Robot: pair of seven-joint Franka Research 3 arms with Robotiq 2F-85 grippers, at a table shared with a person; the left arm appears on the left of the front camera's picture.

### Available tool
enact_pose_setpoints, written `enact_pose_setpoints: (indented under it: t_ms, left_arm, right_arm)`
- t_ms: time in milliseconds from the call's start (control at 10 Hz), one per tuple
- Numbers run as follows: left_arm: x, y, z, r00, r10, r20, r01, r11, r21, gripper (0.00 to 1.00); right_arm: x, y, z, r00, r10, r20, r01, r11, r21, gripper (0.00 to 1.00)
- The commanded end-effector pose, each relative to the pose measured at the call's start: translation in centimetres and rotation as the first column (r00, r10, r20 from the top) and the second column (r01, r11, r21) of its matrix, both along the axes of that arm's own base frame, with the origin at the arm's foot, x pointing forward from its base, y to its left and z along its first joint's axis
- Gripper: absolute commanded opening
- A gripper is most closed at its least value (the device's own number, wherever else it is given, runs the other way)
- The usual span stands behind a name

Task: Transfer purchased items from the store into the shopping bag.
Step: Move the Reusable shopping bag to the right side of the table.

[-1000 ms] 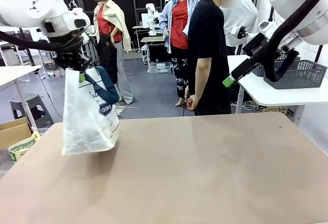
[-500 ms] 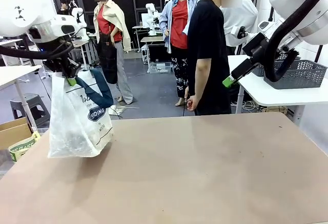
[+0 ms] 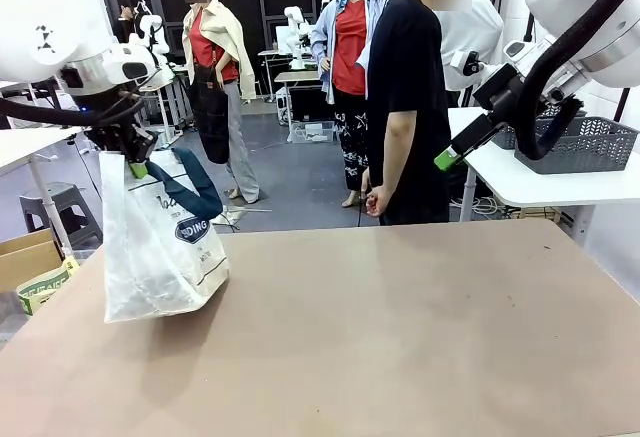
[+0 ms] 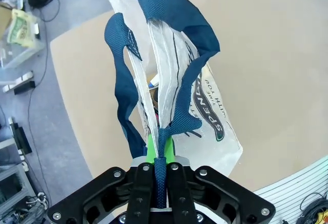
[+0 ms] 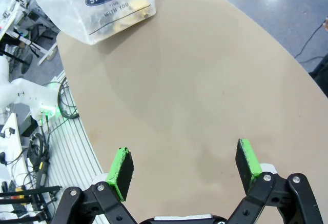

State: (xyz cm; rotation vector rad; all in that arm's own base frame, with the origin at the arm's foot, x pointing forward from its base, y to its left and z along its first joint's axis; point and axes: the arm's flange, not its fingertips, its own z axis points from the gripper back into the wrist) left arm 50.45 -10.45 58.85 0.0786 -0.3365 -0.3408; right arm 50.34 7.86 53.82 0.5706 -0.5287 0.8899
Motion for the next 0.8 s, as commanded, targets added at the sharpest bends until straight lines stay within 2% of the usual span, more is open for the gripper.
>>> enact_pose_setpoints:
  t_ms: [0,400,600,700]
  left_arm:
    - [0.0,3.0,0.3,0.997,0.027,0.067,-0.025,0.999,-0.029,0.0]
    - [1.0,7.9,-0.3,0.987,0.075,0.143,-0.073,0.997,-0.019,0.0]
    - [1.3,10.3,-1.5,0.988,0.068,0.136,-0.066,0.998,-0.013,0.0]
    - [1.3,11.9,-2.7,0.993,0.031,0.118,-0.032,0.999,0.002,0.0]
  right_arm:
    - [0.0,0.1,0.2,1.0,0.006,-0.003,-0.006,1.0,0.002,1.0]
    - [0.0,0.1,0.2,1.0,0.006,-0.003,-0.006,1.0,0.002,1.0]
    - [0.0,0.1,0.2,1.0,0.006,-0.003,-0.006,1.0,0.002,1.0]
    - [0.0,0.1,0.2,1.0,0.006,-0.003,-0.006,1.0,0.002,1.0]
